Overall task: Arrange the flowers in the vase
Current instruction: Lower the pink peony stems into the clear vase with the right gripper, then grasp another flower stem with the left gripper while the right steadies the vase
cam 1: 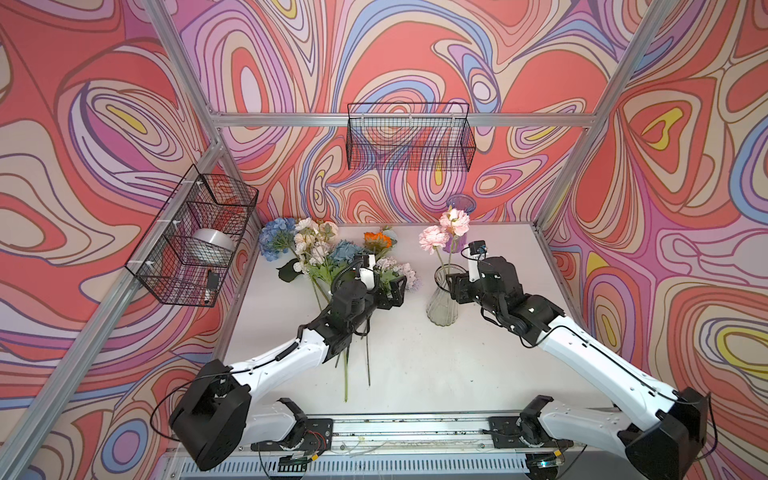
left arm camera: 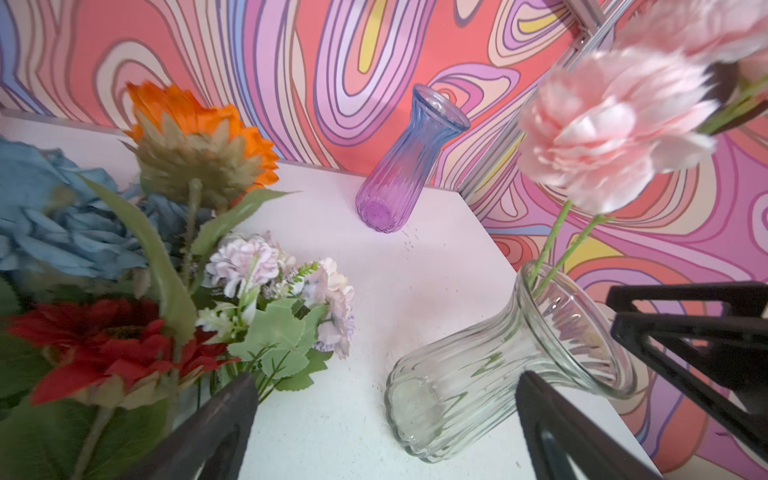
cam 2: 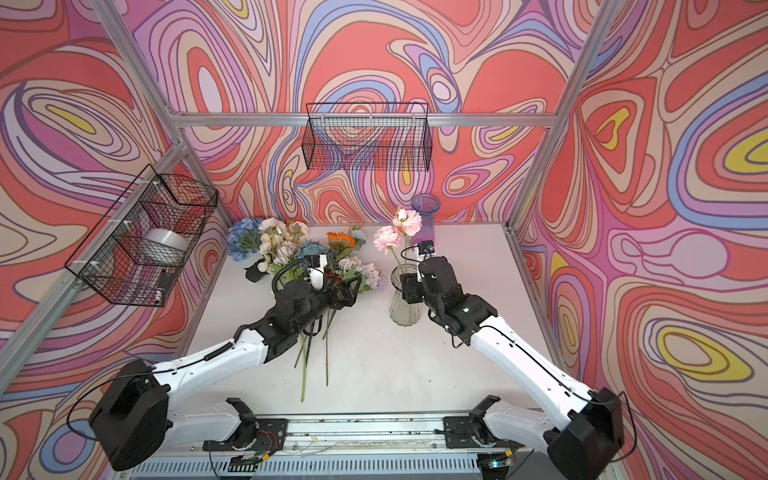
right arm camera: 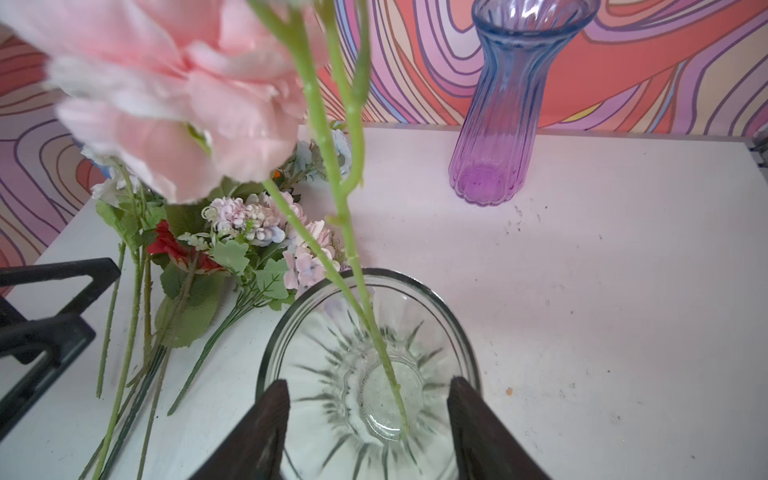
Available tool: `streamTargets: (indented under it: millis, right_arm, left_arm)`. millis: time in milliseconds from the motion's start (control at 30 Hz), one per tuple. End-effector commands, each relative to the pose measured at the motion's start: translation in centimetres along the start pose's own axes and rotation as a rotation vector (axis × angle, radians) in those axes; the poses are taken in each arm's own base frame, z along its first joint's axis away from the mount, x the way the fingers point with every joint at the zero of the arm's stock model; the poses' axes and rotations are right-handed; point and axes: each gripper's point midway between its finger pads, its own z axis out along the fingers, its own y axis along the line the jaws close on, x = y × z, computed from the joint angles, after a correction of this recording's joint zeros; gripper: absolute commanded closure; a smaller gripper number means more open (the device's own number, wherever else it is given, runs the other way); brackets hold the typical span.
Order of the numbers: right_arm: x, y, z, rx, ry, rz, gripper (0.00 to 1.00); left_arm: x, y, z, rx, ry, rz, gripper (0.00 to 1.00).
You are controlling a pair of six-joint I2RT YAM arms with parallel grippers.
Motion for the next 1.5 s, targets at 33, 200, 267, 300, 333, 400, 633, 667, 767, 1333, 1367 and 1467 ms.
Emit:
streamTargets:
  millis: [33, 200, 267, 300, 333, 400, 633, 667, 767, 1333, 1367, 1467]
  right_arm:
    - [-1.2, 1.1, -4.0, -0.098, -0.010, 0.004, 0.35]
    - [-0.5, 4.8, -6.0, -0.325, 0.046, 0.059, 0.37]
    - [0.2, 6.0, -5.8, -0.381, 0.063, 0.087, 0.39]
    - [0.6, 6.7, -5.4, -0.403, 0.067, 0.099, 0.39]
    - [1.0, 7.5, -5.2, -0.429, 0.068, 0.107, 0.39]
    - [1.7, 9.3, -4.6, -0.483, 0.074, 0.125, 0.40]
    - [3.2, 13.3, -1.4, -0.542, 0.097, 0.152, 0.41]
    - [3.4, 13.4, -0.7, -0.530, 0.095, 0.165, 0.41]
    - [3.4, 13.2, 1.0, -0.488, 0.080, 0.190, 0.42]
    - [3.9, 13.1, 3.4, -0.436, 0.088, 0.182, 0.43]
    - [3.9, 13.0, 3.3, -0.433, 0.087, 0.180, 0.43]
    - [3.9, 12.9, 3.2, -0.425, 0.082, 0.174, 0.43]
  left_arm:
    - [-1.0, 3.0, -1.9, -0.116, -0.019, 0.017, 0.00]
    - [-0.1, 4.5, -4.1, -0.155, 0.025, -0.001, 0.02]
    - [1.1, 5.0, -4.9, -0.169, 0.069, 0.001, 0.06]
    - [1.7, 5.4, -5.3, -0.183, 0.092, 0.001, 0.09]
    - [2.3, 5.7, -5.7, -0.189, 0.114, -0.004, 0.11]
    - [3.6, 6.1, -6.4, -0.199, 0.156, -0.013, 0.19]
    - [8.9, 7.8, -8.4, -0.210, 0.290, -0.084, 0.36]
    - [9.6, 8.0, -8.5, -0.211, 0.308, -0.090, 0.38]
    - [11.3, 8.3, -8.8, -0.213, 0.361, -0.102, 0.41]
    - [15.4, 9.3, -3.6, -0.224, 0.464, -0.108, 0.61]
    - [15.5, 9.3, -3.3, -0.225, 0.467, -0.106, 0.64]
    - [15.7, 9.4, -2.7, -0.227, 0.471, -0.103, 0.76]
